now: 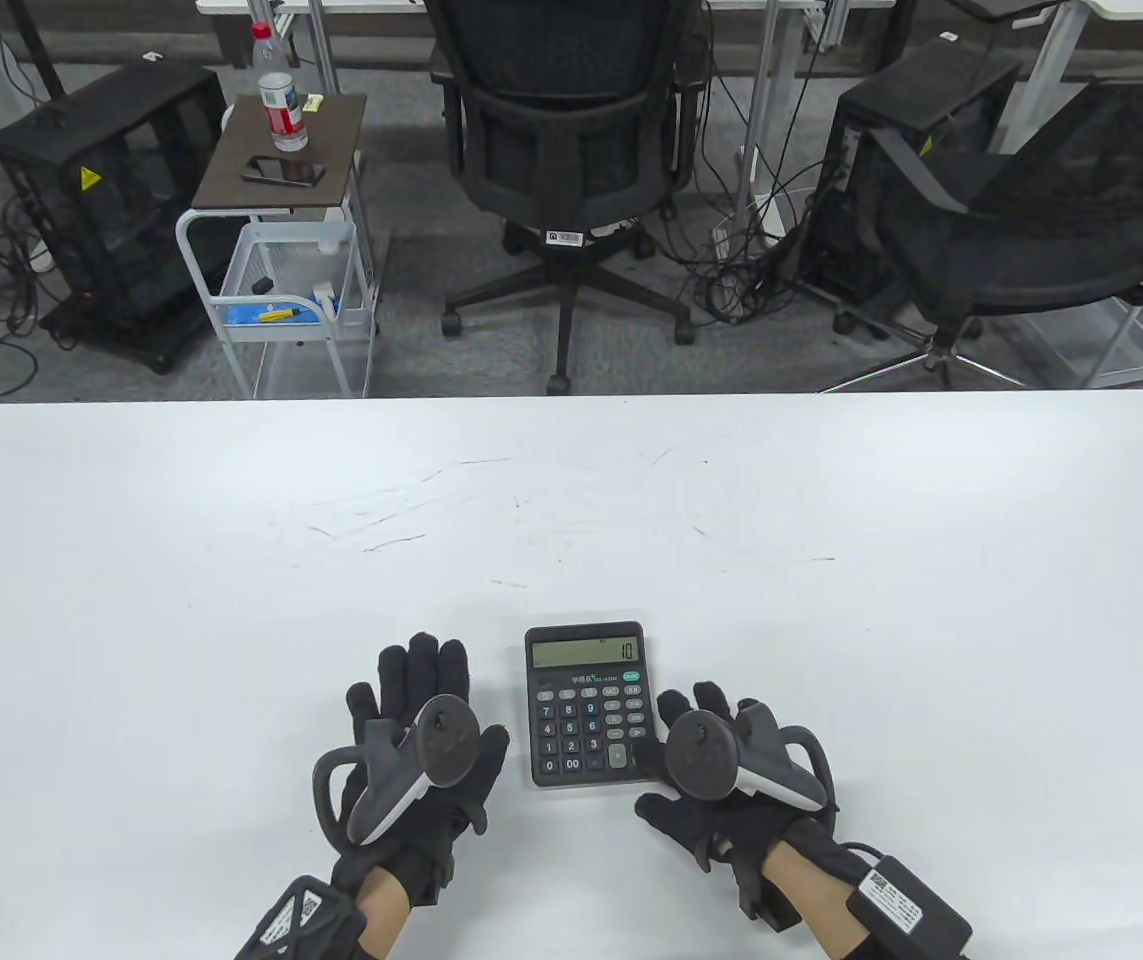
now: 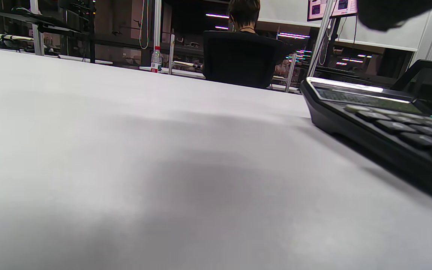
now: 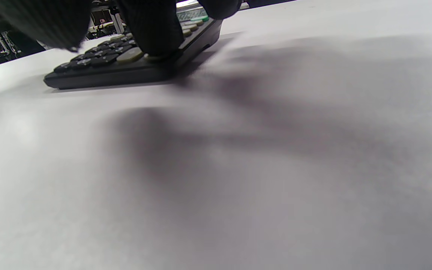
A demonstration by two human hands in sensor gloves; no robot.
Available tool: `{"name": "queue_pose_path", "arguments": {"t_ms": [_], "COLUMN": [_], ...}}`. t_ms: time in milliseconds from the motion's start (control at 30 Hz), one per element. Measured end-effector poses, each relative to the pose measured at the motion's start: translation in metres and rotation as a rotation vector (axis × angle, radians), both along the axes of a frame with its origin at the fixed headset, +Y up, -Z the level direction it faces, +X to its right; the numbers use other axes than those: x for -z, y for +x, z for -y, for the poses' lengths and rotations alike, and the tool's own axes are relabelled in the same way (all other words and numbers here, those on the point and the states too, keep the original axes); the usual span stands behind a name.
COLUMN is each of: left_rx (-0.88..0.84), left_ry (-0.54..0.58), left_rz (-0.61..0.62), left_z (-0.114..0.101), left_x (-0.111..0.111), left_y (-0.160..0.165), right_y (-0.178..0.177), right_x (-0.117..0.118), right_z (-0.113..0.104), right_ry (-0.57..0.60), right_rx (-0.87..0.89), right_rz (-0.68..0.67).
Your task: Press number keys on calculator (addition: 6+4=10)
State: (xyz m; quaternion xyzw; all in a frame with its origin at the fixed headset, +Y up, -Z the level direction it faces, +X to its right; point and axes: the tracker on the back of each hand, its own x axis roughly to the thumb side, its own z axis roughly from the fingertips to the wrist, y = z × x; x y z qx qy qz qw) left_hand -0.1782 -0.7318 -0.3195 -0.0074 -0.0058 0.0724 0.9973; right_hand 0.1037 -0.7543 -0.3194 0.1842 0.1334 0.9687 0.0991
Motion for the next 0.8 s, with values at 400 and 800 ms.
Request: {"name": "queue_pose_path", "arguments": {"t_ms": [400,800], "left_rx": [0.008,0.003], "left_ry": [0.000,-0.011], "left_rz": [0.012,0.015], "left_z": [0.000,0.002], "left_x": [0.000,0.002], "left_y": [0.002,0.003], "right_y": [0.015,0.024], "right_x": [0.016,0.027], "right_z": [-0.005,-0.014], "right_ry": [0.194,0.270], "right_rx": [0.028,0.031], "right_rz": [0.150,0.222]}}
